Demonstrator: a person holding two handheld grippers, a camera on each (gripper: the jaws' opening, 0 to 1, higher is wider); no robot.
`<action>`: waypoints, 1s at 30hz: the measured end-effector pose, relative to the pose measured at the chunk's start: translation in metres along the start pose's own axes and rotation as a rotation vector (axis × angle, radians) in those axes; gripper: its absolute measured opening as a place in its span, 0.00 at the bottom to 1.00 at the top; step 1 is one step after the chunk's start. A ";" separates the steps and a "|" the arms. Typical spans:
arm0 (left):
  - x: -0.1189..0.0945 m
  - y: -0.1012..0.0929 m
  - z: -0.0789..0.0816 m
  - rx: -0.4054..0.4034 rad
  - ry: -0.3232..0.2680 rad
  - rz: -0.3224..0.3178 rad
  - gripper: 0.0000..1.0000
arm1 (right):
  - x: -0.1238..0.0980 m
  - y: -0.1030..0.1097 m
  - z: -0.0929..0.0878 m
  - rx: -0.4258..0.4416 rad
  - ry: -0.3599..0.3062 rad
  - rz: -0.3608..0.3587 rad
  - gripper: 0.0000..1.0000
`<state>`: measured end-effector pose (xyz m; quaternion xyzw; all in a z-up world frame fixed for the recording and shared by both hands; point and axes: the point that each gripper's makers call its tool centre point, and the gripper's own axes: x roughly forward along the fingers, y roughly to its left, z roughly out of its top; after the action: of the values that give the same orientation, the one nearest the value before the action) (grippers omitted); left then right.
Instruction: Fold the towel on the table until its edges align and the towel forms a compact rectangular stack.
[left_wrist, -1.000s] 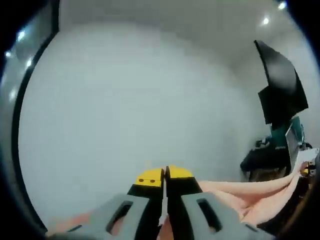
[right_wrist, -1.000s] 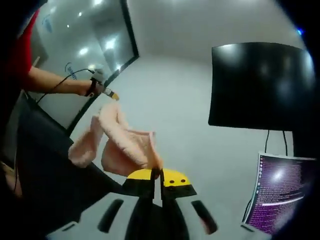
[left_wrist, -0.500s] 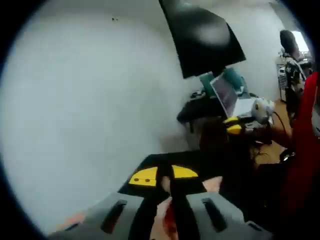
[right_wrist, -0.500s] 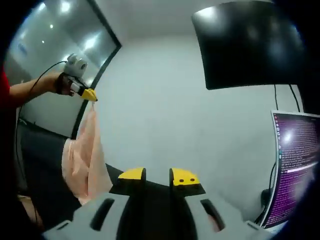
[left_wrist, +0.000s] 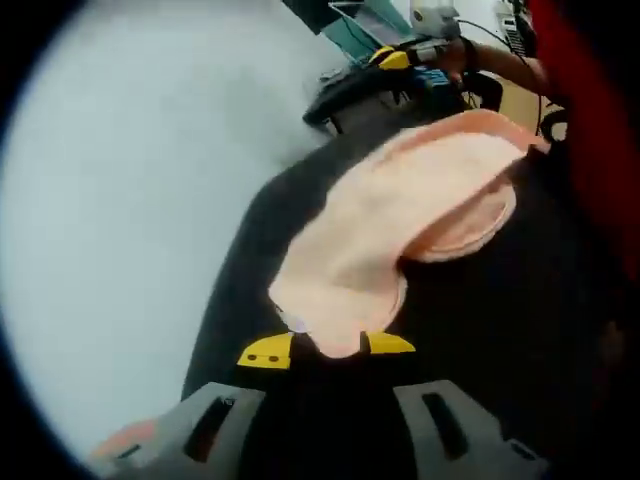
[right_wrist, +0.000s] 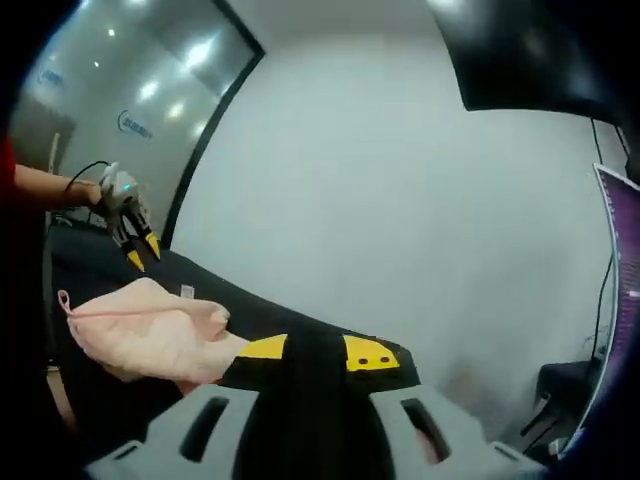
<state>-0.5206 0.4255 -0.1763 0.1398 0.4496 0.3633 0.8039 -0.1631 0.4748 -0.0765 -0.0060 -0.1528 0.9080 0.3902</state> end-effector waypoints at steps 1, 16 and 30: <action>0.008 -0.007 -0.004 0.003 -0.003 -0.020 0.21 | 0.001 0.000 -0.004 0.002 0.007 0.000 0.16; 0.041 -0.017 -0.012 0.351 0.034 -0.093 0.06 | 0.014 0.005 -0.033 -0.067 0.072 -0.009 0.16; -0.085 -0.084 -0.030 0.143 0.139 -0.275 0.10 | 0.012 -0.002 -0.038 -0.064 0.085 -0.025 0.16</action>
<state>-0.5350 0.3033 -0.1862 0.1084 0.5438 0.2257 0.8010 -0.1653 0.4952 -0.1110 -0.0553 -0.1649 0.8967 0.4071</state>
